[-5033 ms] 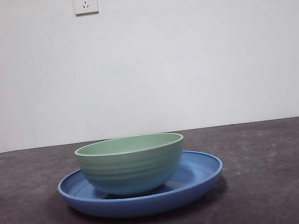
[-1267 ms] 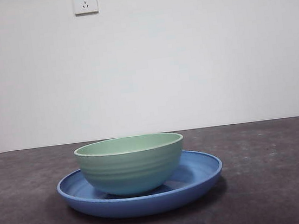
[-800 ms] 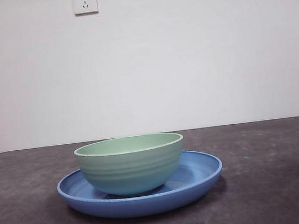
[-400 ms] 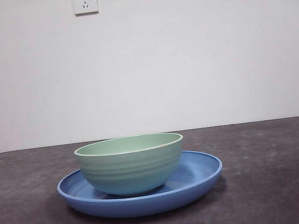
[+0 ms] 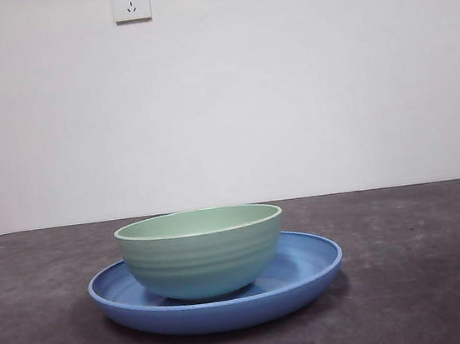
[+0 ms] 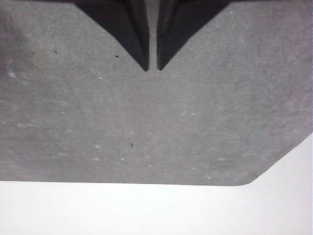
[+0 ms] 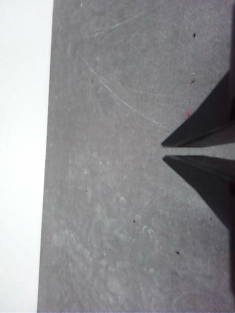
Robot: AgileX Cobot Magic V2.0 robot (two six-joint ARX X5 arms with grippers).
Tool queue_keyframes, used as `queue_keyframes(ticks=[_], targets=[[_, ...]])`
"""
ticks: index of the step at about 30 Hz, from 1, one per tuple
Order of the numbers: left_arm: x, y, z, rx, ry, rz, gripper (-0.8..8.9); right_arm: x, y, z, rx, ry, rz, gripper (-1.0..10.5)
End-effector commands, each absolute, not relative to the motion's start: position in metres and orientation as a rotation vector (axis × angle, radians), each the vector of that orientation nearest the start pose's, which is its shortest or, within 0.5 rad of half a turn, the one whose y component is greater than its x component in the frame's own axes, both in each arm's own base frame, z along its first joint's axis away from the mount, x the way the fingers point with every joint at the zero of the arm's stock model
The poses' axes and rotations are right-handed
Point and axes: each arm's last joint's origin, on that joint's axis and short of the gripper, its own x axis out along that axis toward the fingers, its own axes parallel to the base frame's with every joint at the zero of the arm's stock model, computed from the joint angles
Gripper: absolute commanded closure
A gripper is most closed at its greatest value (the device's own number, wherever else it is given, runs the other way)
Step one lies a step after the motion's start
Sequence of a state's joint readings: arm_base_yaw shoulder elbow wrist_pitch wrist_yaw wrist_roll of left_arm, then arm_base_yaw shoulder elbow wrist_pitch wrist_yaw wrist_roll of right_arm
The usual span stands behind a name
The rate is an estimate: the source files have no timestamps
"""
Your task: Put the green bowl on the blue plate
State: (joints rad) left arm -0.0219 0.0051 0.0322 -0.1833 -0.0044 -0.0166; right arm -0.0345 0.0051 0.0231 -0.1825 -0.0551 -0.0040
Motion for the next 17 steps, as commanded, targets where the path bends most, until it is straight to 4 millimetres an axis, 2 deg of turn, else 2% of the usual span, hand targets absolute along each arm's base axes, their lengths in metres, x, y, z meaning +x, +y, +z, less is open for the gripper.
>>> queue_keyframes(ticks=[1,17], targets=[[0.0956,-0.0017,0.1489,-0.013,0.182,-0.008,7.89,0.0959,-0.0017,0.1503,0.001,0.166,0.019,9.2],[0.0956,-0.0017,0.1489,-0.013,0.182,-0.008,7.89,0.0962,-0.0013,0.1522,-0.002,0.146,0.023,9.2]])
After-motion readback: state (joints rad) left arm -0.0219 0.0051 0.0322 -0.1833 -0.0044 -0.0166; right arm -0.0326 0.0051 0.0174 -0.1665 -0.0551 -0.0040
